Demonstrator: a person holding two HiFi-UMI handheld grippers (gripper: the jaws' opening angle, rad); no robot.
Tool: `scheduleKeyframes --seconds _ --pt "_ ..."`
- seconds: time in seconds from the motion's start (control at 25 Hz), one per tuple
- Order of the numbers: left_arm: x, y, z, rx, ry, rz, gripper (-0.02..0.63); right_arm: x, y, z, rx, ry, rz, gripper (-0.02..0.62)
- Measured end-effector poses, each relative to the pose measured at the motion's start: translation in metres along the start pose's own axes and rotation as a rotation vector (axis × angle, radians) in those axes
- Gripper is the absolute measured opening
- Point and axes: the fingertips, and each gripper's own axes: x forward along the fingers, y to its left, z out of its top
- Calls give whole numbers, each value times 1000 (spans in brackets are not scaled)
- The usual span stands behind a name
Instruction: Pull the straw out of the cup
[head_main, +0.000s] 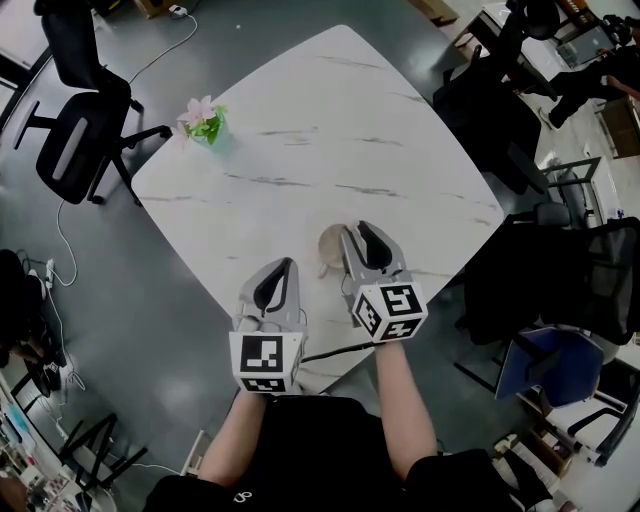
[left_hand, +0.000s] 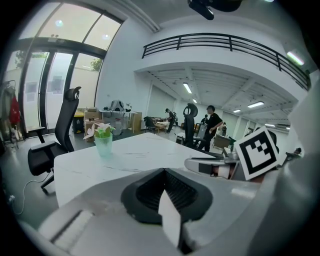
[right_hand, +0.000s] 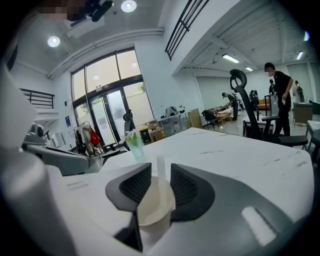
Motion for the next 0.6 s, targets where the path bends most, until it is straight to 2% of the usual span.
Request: scheduleKeyframes --seconds 0.2,0.36,0.6 --pt "-1 2 2 -1 -2 3 0 3 -2 1 -6 -1 -6 98" --pt "-2 1 6 -5 -12 3 0 3 -2 2 -16 -4 -9 51" --pt "-8 0 14 13 -30 1 0 -4 5 12 -24 -30 0 50"
